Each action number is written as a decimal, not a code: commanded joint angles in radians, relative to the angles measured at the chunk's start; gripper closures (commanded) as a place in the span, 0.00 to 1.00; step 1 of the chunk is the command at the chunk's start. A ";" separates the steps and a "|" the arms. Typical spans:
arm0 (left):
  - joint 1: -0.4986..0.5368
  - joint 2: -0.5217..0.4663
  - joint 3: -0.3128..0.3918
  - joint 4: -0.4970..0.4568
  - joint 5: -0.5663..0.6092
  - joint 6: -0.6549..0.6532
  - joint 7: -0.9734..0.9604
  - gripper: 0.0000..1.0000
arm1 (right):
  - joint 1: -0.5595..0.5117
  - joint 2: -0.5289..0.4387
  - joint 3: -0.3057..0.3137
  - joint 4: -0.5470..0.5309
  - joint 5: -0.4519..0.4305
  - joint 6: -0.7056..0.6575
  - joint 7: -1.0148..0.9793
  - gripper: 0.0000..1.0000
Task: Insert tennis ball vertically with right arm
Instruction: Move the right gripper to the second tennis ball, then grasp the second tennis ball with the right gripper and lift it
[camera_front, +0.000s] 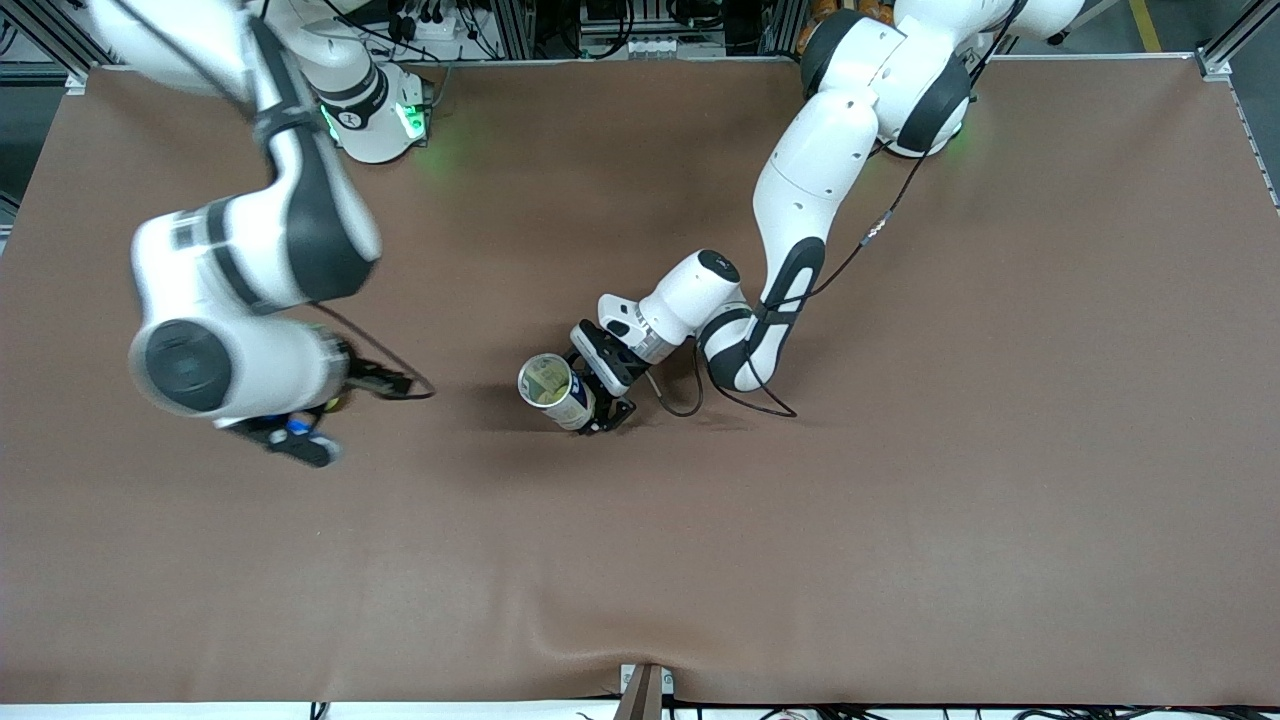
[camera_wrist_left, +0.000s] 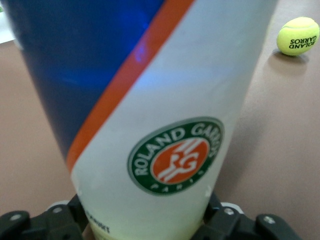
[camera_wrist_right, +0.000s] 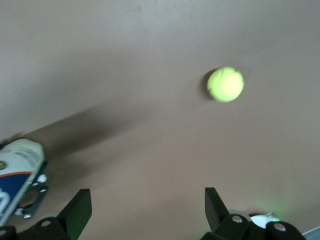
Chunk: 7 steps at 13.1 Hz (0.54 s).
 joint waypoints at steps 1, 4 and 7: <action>-0.001 0.009 0.010 0.007 0.016 0.027 -0.025 0.08 | -0.112 -0.001 0.018 -0.041 0.015 -0.002 -0.204 0.00; -0.001 0.009 0.009 0.007 0.016 0.027 -0.025 0.09 | -0.186 0.037 0.017 -0.076 -0.014 0.009 -0.370 0.00; -0.001 0.008 0.010 0.007 0.018 0.027 -0.025 0.08 | -0.214 0.042 0.017 -0.238 -0.068 0.145 -0.458 0.00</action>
